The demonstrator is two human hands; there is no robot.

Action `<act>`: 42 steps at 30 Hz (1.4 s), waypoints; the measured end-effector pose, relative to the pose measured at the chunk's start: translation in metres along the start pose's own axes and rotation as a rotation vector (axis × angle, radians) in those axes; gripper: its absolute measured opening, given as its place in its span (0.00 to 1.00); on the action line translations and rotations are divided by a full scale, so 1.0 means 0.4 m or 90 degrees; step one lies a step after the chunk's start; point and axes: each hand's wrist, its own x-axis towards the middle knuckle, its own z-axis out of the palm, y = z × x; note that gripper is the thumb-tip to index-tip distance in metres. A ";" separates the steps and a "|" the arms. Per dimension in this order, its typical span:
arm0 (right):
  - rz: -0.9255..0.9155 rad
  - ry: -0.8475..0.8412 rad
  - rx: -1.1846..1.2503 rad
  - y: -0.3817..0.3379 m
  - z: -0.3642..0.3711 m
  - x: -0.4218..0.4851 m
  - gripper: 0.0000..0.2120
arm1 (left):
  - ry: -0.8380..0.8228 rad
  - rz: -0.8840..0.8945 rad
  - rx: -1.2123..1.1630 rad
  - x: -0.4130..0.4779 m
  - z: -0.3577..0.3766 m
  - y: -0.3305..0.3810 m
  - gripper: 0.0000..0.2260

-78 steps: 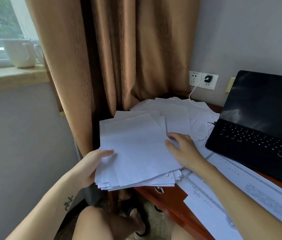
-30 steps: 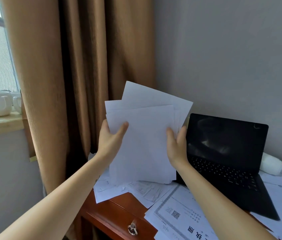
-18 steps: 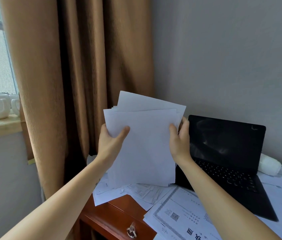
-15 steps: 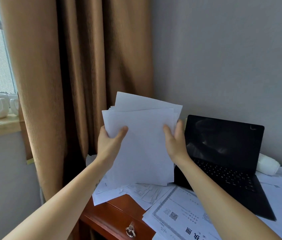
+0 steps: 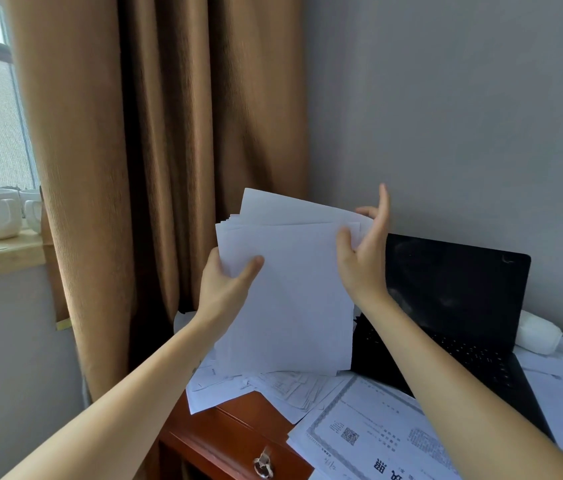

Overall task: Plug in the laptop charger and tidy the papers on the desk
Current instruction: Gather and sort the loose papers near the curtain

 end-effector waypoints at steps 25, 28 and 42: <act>-0.466 -0.274 -0.556 -0.059 0.160 0.012 0.28 | 0.005 0.030 0.072 0.001 -0.010 -0.012 0.19; -0.437 -0.199 -0.527 -0.029 0.128 0.013 0.28 | 0.011 -0.010 0.052 -0.008 -0.017 -0.032 0.20; 0.267 -0.272 -0.004 0.232 -0.010 -0.176 0.18 | -0.097 -0.183 0.071 -0.091 -0.063 -0.188 0.12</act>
